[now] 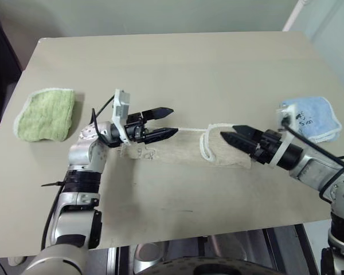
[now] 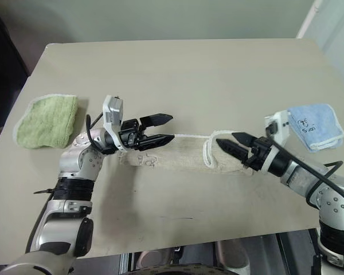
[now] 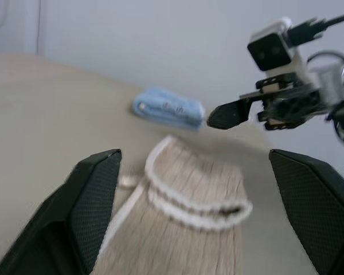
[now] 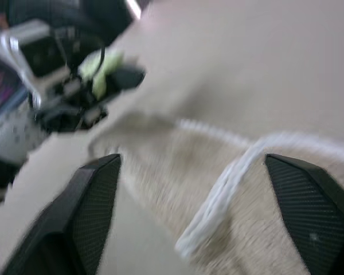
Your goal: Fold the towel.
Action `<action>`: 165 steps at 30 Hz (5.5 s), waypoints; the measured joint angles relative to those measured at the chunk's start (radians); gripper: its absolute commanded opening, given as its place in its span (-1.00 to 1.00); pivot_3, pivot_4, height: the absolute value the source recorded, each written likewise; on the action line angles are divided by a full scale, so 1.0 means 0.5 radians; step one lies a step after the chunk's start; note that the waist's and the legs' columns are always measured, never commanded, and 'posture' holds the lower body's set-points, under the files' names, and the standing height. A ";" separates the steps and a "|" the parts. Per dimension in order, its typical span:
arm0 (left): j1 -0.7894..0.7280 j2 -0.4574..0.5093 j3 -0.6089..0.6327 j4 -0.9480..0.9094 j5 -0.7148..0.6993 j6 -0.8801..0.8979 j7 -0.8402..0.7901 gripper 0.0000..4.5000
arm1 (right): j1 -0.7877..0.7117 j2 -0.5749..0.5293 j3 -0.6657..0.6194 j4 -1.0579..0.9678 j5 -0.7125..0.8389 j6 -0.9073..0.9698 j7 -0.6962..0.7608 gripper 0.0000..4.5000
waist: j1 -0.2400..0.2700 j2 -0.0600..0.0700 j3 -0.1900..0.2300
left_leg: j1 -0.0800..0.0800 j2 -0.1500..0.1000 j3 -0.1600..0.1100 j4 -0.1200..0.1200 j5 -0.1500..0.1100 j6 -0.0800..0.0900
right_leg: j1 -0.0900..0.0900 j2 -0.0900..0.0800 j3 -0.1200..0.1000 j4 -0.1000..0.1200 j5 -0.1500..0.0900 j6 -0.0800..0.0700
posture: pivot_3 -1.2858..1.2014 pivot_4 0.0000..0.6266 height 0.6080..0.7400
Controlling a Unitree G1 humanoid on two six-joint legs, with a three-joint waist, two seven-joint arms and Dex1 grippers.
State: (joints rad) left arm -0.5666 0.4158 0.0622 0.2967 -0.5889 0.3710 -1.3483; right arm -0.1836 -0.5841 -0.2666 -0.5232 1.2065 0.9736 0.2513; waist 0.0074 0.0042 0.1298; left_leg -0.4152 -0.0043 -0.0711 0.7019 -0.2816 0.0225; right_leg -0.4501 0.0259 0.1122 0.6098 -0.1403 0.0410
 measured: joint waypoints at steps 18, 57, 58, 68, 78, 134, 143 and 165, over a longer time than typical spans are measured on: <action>-0.088 -0.504 -0.529 0.251 0.503 -0.550 0.087 -0.99 | 0.083 0.209 0.406 0.326 -1.144 -0.674 0.076 -1.00 | 0.000 0.000 0.000 | 0.008 0.000 -0.001 0.001 0.002 0.004 | 0.011 -0.002 -0.001 -0.004 0.006 0.007 | 0.03 -0.52 1.00; -0.200 -0.242 -0.189 -0.286 0.002 0.533 0.239 0.03 | -0.049 0.209 0.291 0.482 -1.252 -0.898 0.596 1.00 | -0.001 0.007 0.000 | 0.021 -0.001 0.000 -0.006 0.004 0.001 | 0.035 -0.002 0.001 -0.036 -0.003 -0.008 | 0.03 -0.52 1.00; -0.207 -0.223 -0.153 -0.297 -0.010 0.557 0.279 0.21 | -0.069 0.185 0.270 0.454 -1.213 -0.863 0.618 1.00 | -0.001 0.007 0.000 | 0.022 -0.001 0.000 -0.007 0.005 0.000 | 0.035 -0.001 0.001 -0.035 -0.005 -0.009 | 0.03 -0.52 1.00; 0.243 0.473 0.116 -0.548 -0.138 0.894 0.374 0.99 | -0.214 -0.002 0.427 0.170 -1.050 -0.633 0.873 1.00 | -0.023 0.007 0.001 | 0.024 0.004 0.000 -0.023 0.010 -0.022 | 0.025 0.005 0.000 -0.030 -0.019 -0.013 | 0.03 -0.52 1.00; 0.433 0.710 0.809 -0.692 -0.735 1.853 0.910 0.99 | -0.234 0.065 0.620 0.266 -1.217 -0.684 0.884 1.00 | -0.012 0.005 0.000 | 0.023 0.003 0.002 -0.023 0.008 -0.025 | 0.021 0.002 0.000 -0.025 -0.025 -0.023 | 0.03 -0.52 1.00; 0.392 0.547 0.866 0.160 -1.749 2.432 2.460 -0.51 | -0.192 0.278 0.515 0.316 -1.230 -0.601 0.632 1.00 | -0.010 -0.016 0.008 | 0.066 0.001 -0.009 -0.063 0.032 -0.061 | 0.016 0.014 0.002 0.030 -0.024 -0.063 | 0.03 -0.52 1.00; 0.314 0.592 0.856 0.159 -1.701 2.464 2.307 -0.98 | -0.160 0.261 0.497 0.298 -1.230 -0.601 0.631 1.00 | -0.007 -0.025 0.014 | 0.065 0.001 -0.010 -0.065 0.032 -0.062 | 0.016 0.014 0.002 0.030 -0.026 -0.062 | 0.03 -0.52 1.00; -0.445 0.619 -0.073 -0.177 -1.548 2.475 1.514 -0.98 | 0.131 0.037 0.091 -0.055 -1.040 -0.481 0.588 1.00 | 0.034 -0.034 0.018 | 0.061 -0.003 -0.010 -0.062 0.039 -0.075 | 0.022 0.010 0.002 0.022 -0.034 -0.053 | 0.03 -0.52 1.00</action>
State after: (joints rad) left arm -0.7890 0.7255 0.0255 0.2081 -1.3631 1.6085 -0.5914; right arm -0.1181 -0.5656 -0.2212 -0.5505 0.6868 0.7329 0.5454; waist 0.0246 -0.0127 0.1385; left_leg -0.3846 -0.0059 -0.0762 0.6709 -0.2622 -0.0150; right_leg -0.4390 0.0311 0.1132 0.6209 -0.1573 0.0147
